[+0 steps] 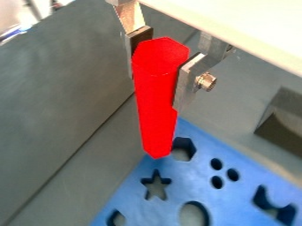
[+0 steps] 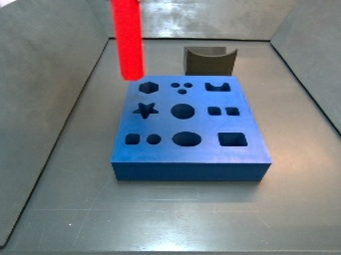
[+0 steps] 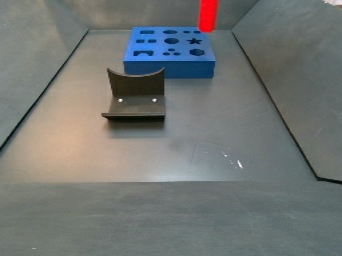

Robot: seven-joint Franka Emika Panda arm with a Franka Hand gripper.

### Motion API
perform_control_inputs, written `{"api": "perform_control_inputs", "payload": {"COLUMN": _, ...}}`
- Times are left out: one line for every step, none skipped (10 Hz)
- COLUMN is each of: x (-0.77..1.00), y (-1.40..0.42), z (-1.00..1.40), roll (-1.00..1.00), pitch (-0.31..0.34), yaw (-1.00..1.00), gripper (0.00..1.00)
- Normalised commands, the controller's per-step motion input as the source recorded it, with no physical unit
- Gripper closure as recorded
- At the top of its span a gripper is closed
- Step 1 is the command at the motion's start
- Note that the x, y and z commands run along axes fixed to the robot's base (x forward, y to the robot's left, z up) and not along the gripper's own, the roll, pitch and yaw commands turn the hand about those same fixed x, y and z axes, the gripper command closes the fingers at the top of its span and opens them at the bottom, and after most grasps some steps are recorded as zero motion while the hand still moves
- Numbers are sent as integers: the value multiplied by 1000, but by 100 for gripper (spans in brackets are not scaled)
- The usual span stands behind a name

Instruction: Insert the hexagon object.

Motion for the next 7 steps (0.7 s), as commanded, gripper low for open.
{"api": "perform_control_inputs", "payload": {"x": -94, "y": 0, "z": -334, "roll": 139, "pitch": 3, "yaw": -960, "gripper": 100}}
{"api": "perform_control_inputs", "payload": {"x": 0, "y": 40, "z": -209, "roll": 94, "pitch": 30, "yaw": -911, "gripper": 100}}
{"api": "perform_control_inputs", "payload": {"x": 497, "y": 166, "z": -71, "roll": 7, "pitch": 43, "yaw": -597, "gripper": 100}}
{"api": "perform_control_inputs", "payload": {"x": 626, "y": 129, "z": -109, "roll": 0, "pitch": 43, "yaw": -394, "gripper": 100}}
{"api": "perform_control_inputs", "payload": {"x": 697, "y": 129, "z": -157, "roll": 0, "pitch": 50, "yaw": -349, "gripper": 100}}
{"api": "perform_control_inputs", "payload": {"x": 677, "y": 151, "z": -191, "roll": 0, "pitch": 53, "yaw": -366, "gripper": 100}}
{"api": "perform_control_inputs", "payload": {"x": 580, "y": 86, "z": -214, "roll": 9, "pitch": 39, "yaw": -357, "gripper": 100}}
